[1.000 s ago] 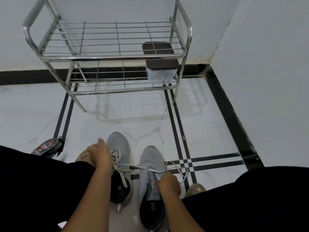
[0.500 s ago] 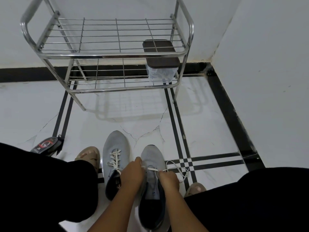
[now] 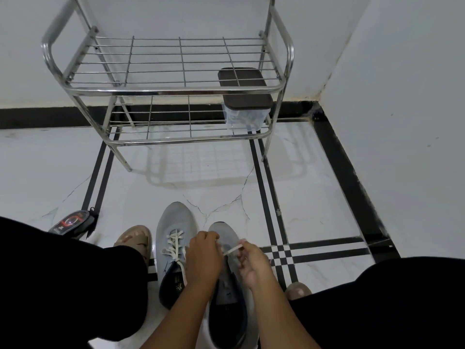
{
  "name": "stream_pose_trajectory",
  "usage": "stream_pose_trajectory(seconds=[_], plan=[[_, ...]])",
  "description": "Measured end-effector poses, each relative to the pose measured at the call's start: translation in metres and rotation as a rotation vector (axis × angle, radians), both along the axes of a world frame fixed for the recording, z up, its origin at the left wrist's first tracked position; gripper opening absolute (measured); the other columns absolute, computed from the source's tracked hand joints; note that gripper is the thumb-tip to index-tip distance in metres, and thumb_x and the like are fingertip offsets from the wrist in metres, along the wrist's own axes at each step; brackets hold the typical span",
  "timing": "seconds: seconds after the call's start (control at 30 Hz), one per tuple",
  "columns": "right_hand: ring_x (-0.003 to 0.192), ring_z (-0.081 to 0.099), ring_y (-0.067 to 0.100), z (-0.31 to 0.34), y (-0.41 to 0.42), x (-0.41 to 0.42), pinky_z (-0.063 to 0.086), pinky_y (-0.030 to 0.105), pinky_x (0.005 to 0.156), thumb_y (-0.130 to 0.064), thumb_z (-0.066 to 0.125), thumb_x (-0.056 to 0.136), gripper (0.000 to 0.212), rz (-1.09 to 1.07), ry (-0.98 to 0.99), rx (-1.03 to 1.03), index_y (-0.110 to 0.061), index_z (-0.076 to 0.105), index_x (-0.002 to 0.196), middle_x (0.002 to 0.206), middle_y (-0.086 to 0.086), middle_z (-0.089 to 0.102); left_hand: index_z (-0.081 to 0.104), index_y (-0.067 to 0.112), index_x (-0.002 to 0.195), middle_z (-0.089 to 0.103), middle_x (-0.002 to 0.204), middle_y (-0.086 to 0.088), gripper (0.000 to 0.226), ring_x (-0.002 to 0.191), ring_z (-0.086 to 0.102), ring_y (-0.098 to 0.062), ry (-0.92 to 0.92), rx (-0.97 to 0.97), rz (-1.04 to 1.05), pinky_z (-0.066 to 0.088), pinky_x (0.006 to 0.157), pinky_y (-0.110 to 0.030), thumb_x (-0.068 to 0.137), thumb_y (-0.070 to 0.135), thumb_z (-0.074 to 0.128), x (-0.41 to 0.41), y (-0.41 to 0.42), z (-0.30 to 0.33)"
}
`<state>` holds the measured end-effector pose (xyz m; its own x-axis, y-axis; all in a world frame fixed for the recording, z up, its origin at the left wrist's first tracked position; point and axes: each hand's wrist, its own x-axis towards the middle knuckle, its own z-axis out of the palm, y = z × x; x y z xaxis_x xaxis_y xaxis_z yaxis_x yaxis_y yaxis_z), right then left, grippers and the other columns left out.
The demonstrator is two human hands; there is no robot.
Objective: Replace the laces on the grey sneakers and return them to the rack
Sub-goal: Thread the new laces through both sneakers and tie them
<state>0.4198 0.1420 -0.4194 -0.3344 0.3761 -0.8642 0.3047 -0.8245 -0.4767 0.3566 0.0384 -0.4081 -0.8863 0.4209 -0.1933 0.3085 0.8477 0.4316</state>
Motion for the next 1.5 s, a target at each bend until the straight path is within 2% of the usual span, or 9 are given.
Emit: stream_pose_trajectory(seconds=[0.2, 0.27, 0.43, 0.53, 0.87, 1.13, 1.23, 1.33, 1.5], plan=[[0.06, 0.052, 0.006, 0.072, 0.015, -0.025, 0.044, 0.017, 0.053, -0.024, 0.064, 0.091, 0.013, 0.207, 0.061, 0.471, -0.016, 0.073, 0.085, 0.074, -0.005, 0.062, 0.058, 0.018, 0.118, 0.064, 0.11, 0.002, 0.026, 0.093, 0.055, -0.011, -0.443, 0.365, -0.004, 0.039, 0.071, -0.023, 0.104, 0.022, 0.036, -0.01, 0.024, 0.022], [0.064, 0.061, 0.001, 0.097, 0.02, -0.031, 0.046, 0.014, 0.05, -0.023, 0.064, 0.092, 0.013, 0.196, 0.132, 0.518, -0.018, 0.074, 0.084, 0.085, -0.006, 0.069, 0.058, 0.019, 0.117, 0.066, 0.108, 0.007, 0.026, 0.101, 0.058, -0.011, -0.561, 0.511, -0.029, 0.041, 0.077, -0.023, 0.104, 0.024, 0.036, -0.012, 0.033, 0.036], [0.064, 0.045, 0.007, 0.148, 0.038, -0.027, 0.038, 0.021, 0.056, -0.022, 0.065, 0.091, 0.012, 0.055, 0.257, 0.473, -0.015, 0.074, 0.089, 0.089, -0.004, 0.061, 0.069, 0.026, 0.087, 0.067, 0.079, 0.008, 0.02, 0.078, 0.062, 0.003, -0.558, 0.744, 0.019, 0.046, 0.072, -0.014, 0.098, 0.029, 0.052, -0.019, 0.037, 0.075], [0.061, 0.04, 0.006, 0.172, 0.052, -0.018, 0.036, 0.02, 0.052, -0.02, 0.068, 0.089, 0.011, -0.081, 0.344, 0.473, -0.012, 0.074, 0.092, 0.087, -0.001, 0.066, 0.069, 0.024, 0.08, 0.064, 0.073, 0.005, 0.018, 0.072, 0.059, -0.004, -0.563, 0.803, 0.075, 0.046, 0.069, -0.018, 0.094, 0.029, 0.06, -0.028, 0.024, 0.087], [0.062, 0.047, 0.004, 0.196, 0.074, 0.01, 0.043, 0.02, 0.059, -0.023, 0.077, 0.081, 0.017, -0.235, 0.383, 0.569, -0.012, 0.075, 0.093, 0.082, -0.002, 0.06, 0.064, 0.014, 0.075, 0.058, 0.07, -0.003, 0.026, 0.069, 0.052, -0.02, -0.439, 0.554, 0.396, 0.038, 0.063, -0.029, 0.095, 0.029, 0.057, -0.035, -0.031, 0.047], [0.061, 0.06, 0.006, 0.181, 0.068, 0.009, 0.05, 0.019, 0.055, -0.015, 0.073, 0.084, 0.003, -0.001, 0.192, 0.729, -0.015, 0.076, 0.085, 0.07, -0.004, 0.069, 0.066, 0.013, 0.099, 0.064, 0.108, -0.016, 0.022, 0.093, 0.058, -0.033, -0.292, 0.221, 0.593, 0.047, 0.08, -0.037, 0.096, 0.029, 0.051, -0.025, -0.049, 0.033], [0.062, 0.063, 0.007, 0.172, 0.052, -0.001, 0.052, 0.019, 0.057, -0.01, 0.068, 0.086, 0.007, 0.309, 0.161, 0.715, -0.009, 0.074, 0.089, 0.074, 0.002, 0.073, 0.062, 0.012, 0.119, 0.06, 0.12, -0.012, 0.026, 0.106, 0.058, -0.031, -0.155, 0.413, 0.466, 0.045, 0.085, -0.033, 0.098, 0.02, 0.048, -0.025, -0.03, 0.052], [0.068, 0.065, 0.008, 0.159, 0.032, -0.013, 0.054, 0.019, 0.06, -0.015, 0.061, 0.093, 0.013, 0.543, 0.192, 0.631, -0.009, 0.073, 0.093, 0.081, 0.002, 0.073, 0.06, 0.018, 0.121, 0.063, 0.117, 0.001, 0.027, 0.107, 0.056, -0.011, -0.334, 0.695, 0.148, 0.04, 0.085, -0.021, 0.102, 0.017, 0.041, -0.028, -0.002, 0.08], [0.07, 0.064, 0.01, 0.14, 0.021, -0.021, 0.056, 0.021, 0.068, -0.014, 0.064, 0.092, 0.009, 0.513, 0.194, 0.722, -0.01, 0.072, 0.095, 0.082, 0.003, 0.071, 0.066, 0.023, 0.098, 0.066, 0.085, 0.009, 0.016, 0.079, 0.059, -0.003, -0.561, 0.772, -0.002, 0.044, 0.068, -0.013, 0.099, 0.022, 0.05, -0.032, 0.004, 0.087]])
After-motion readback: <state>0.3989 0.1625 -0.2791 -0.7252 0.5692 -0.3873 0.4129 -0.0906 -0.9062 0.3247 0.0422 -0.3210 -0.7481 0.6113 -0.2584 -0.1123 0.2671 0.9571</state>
